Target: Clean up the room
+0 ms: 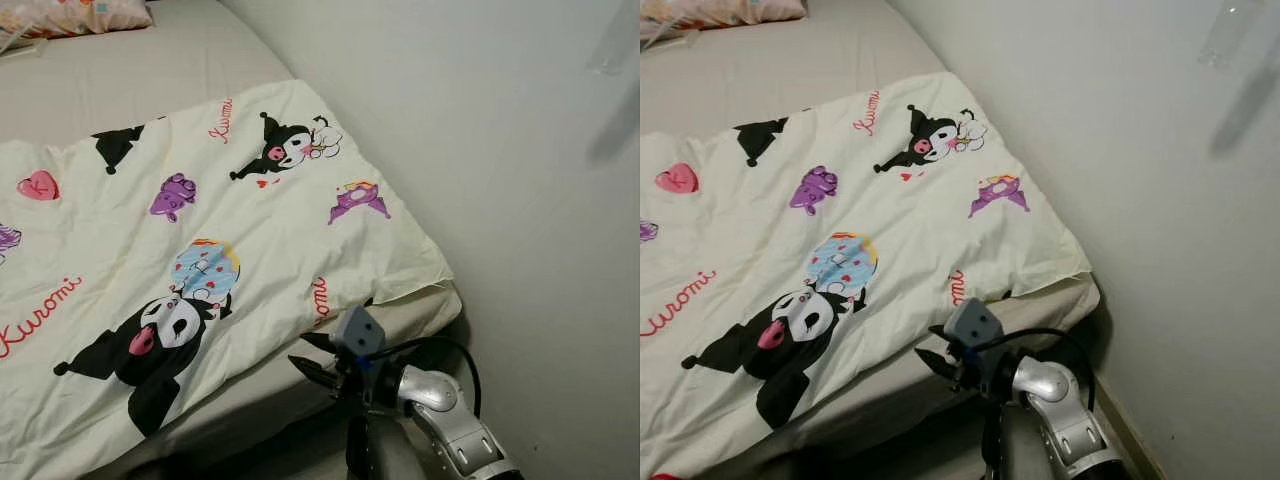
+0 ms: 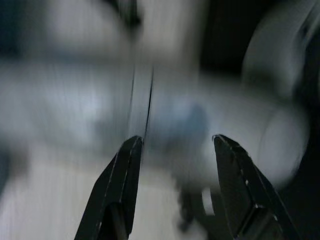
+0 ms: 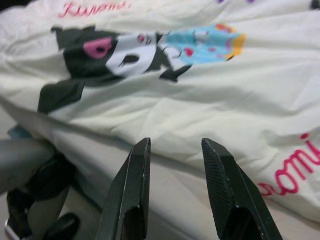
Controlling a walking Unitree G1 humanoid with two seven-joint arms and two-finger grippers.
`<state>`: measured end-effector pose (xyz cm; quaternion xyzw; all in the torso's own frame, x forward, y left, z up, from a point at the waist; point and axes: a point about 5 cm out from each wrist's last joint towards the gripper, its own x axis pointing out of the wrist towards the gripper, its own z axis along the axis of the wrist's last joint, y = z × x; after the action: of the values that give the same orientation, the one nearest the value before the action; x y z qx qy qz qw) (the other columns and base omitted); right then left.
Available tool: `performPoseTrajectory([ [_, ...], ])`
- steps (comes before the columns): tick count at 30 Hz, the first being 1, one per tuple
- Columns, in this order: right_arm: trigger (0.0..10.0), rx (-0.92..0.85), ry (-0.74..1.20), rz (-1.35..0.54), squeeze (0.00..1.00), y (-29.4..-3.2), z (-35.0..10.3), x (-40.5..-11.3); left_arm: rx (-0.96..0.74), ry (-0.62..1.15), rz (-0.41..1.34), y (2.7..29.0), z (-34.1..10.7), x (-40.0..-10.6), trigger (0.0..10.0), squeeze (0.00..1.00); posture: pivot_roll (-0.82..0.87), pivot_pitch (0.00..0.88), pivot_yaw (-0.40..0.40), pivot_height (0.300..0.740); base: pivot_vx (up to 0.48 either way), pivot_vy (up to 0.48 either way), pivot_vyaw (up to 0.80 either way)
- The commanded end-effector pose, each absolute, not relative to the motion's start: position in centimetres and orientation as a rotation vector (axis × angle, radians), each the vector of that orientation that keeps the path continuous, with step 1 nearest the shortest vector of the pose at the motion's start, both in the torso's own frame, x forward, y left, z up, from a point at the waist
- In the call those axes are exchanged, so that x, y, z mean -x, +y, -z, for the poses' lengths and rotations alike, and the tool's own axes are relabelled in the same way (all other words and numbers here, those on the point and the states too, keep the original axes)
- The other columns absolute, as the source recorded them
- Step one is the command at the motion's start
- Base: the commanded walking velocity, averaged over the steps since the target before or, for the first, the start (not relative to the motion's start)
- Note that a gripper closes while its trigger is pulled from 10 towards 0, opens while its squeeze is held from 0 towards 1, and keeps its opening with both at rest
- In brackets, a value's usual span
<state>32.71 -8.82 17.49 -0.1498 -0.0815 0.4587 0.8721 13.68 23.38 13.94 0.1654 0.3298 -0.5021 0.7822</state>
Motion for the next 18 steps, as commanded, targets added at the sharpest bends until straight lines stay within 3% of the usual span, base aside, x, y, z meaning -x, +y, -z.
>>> performPoseTrajectory([
  [1, 10.0, 0.282, -0.136, -0.951, 0.00, -9.0, -16.5, -32.3, -0.293, 0.701, 1.070, 23.0, -13.8, -13.5, 10.0, 0.00, -0.09, 0.388, -0.019, 0.571, 0.000, 0.000, 0.00],
  [3, 10.0, 0.274, -0.134, -0.936, 0.00, -9.1, -16.2, -32.1, -0.339, 0.604, 1.017, 22.8, -14.4, -15.0, 10.0, 0.00, -0.09, 0.380, -0.016, 0.571, 0.000, 0.000, 0.00],
  [10, 10.0, 0.276, -0.125, -0.926, 0.00, -9.2, -15.7, -31.8, -0.475, 0.523, 0.848, 23.9, -14.5, -17.4, 10.0, 0.00, -0.09, 0.382, -0.009, 0.571, 0.000, 0.000, 0.00],
  [14, 10.0, 0.279, -0.118, -0.908, 0.00, -9.3, -15.3, -31.6, -0.581, 0.446, 0.584, 25.2, -14.1, -19.5, 10.0, 0.00, -0.09, 0.378, -0.002, 0.571, 0.000, 0.000, 0.00],
  [15, 10.0, 0.274, -0.113, -0.891, 0.00, -9.3, -15.2, -31.6, -0.579, 0.404, 0.457, 25.5, -14.1, -20.4, 10.0, 0.00, -0.09, 0.377, -0.001, 0.571, 0.000, 0.000, 0.00],
  [16, 10.0, 0.274, -0.113, -0.891, 0.00, -9.3, -15.2, -31.6, -0.579, 0.404, 0.457, 25.5, -14.1, -20.4, 10.0, 0.00, -0.09, 0.377, -0.001, 0.571, 0.000, 0.000, 0.00],
  [17, 10.0, 0.267, -0.099, -0.847, 0.00, -9.2, -14.7, -31.6, -0.504, 0.302, 0.253, 25.4, -14.1, -21.6, 10.0, 0.00, -0.08, 0.376, -0.002, 0.571, 0.000, 0.000, 0.00],
  [18, 10.0, 0.267, -0.099, -0.847, 0.00, -9.2, -14.7, -31.6, -0.504, 0.302, 0.253, 25.4, -14.1, -21.6, 10.0, 0.00, -0.08, 0.376, -0.002, 0.571, 0.000, 0.000, 0.00],
])
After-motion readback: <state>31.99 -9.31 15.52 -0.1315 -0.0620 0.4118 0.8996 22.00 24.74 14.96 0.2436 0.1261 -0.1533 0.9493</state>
